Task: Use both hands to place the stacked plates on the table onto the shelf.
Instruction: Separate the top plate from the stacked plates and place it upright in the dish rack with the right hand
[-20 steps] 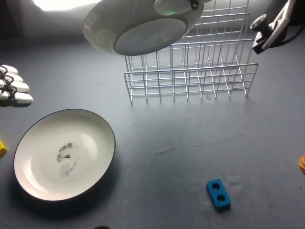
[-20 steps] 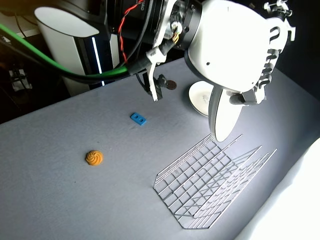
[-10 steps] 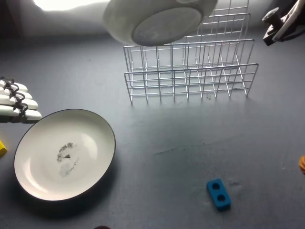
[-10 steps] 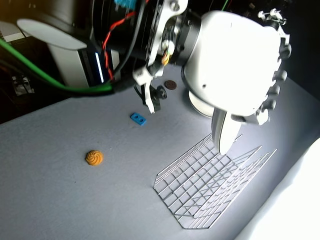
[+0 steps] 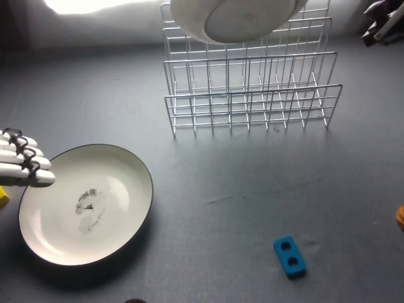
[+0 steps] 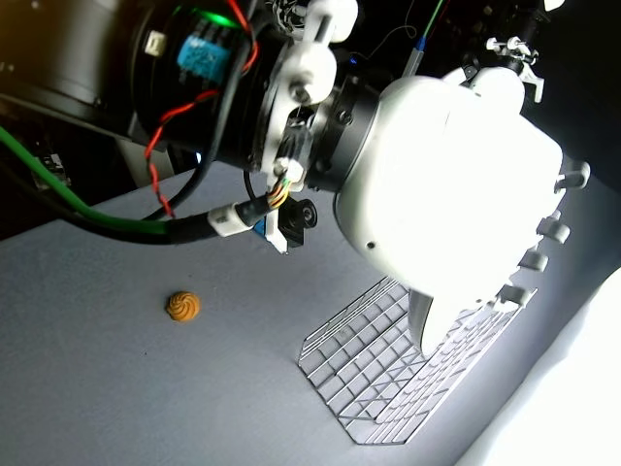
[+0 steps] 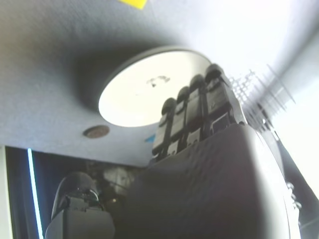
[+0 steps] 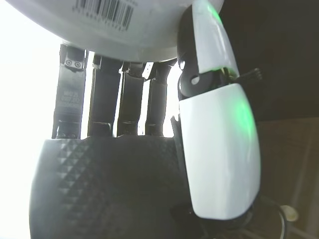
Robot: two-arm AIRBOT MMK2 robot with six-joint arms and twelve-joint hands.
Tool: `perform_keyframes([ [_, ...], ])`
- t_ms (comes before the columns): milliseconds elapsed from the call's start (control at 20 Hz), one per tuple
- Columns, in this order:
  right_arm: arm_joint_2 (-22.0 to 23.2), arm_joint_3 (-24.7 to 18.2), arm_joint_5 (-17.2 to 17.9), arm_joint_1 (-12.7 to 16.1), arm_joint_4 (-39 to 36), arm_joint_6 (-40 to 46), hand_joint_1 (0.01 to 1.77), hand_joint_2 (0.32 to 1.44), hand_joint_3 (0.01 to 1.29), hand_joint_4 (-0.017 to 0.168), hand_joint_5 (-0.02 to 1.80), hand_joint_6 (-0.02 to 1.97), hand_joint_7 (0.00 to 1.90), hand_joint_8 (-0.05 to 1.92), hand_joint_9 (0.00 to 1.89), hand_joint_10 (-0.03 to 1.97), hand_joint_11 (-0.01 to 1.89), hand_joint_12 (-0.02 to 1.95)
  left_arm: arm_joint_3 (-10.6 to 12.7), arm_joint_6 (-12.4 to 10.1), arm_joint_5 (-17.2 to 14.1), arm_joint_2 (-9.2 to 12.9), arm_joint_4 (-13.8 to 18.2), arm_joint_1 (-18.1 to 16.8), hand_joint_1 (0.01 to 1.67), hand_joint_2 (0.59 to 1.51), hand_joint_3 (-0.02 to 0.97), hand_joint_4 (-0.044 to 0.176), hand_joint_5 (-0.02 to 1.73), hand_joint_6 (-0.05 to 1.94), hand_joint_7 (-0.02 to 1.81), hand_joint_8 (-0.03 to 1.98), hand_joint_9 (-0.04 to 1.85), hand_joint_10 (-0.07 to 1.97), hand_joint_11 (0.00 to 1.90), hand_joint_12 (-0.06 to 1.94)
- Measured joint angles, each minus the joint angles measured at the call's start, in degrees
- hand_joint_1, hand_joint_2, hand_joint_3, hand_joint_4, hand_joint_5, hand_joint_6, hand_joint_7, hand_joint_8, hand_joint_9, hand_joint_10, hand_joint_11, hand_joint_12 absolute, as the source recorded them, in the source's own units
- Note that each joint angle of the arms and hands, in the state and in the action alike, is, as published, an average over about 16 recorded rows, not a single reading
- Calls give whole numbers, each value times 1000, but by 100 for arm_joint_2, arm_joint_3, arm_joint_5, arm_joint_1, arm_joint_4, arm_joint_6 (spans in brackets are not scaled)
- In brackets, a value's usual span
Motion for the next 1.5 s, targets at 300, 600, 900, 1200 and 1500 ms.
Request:
perform_keyframes([
  [300,-22,225,-70,-111,202,174,1212,1038,18,15,909,950,1004,927,1227,-6,746,1119,6,-2,102,-76,-53,152,22,980,19,2,22,19,10,-3,20,4,14,-1],
  [600,-121,495,-146,-241,273,415,1213,1041,18,15,909,951,1008,919,1224,-6,748,1116,16,-1,175,-115,-58,211,22,980,19,2,22,19,10,-3,20,4,14,-1],
  [900,-271,785,-169,-383,283,609,1213,1042,18,14,909,951,1005,916,1222,-7,743,1108,41,0,202,-135,-60,227,22,980,19,1,21,19,10,-3,20,5,14,0],
  [1200,-420,1030,-154,-584,298,738,1213,1043,18,14,909,951,991,941,1221,-7,733,1103,66,0,213,-135,-60,228,23,980,19,1,20,19,10,-3,20,5,14,0],
  [1500,-531,1187,-95,-780,309,804,1213,1043,18,14,908,950,989,949,1218,-6,723,1117,77,0,217,-135,-62,228,22,980,20,2,20,19,10,-3,20,4,15,0],
])
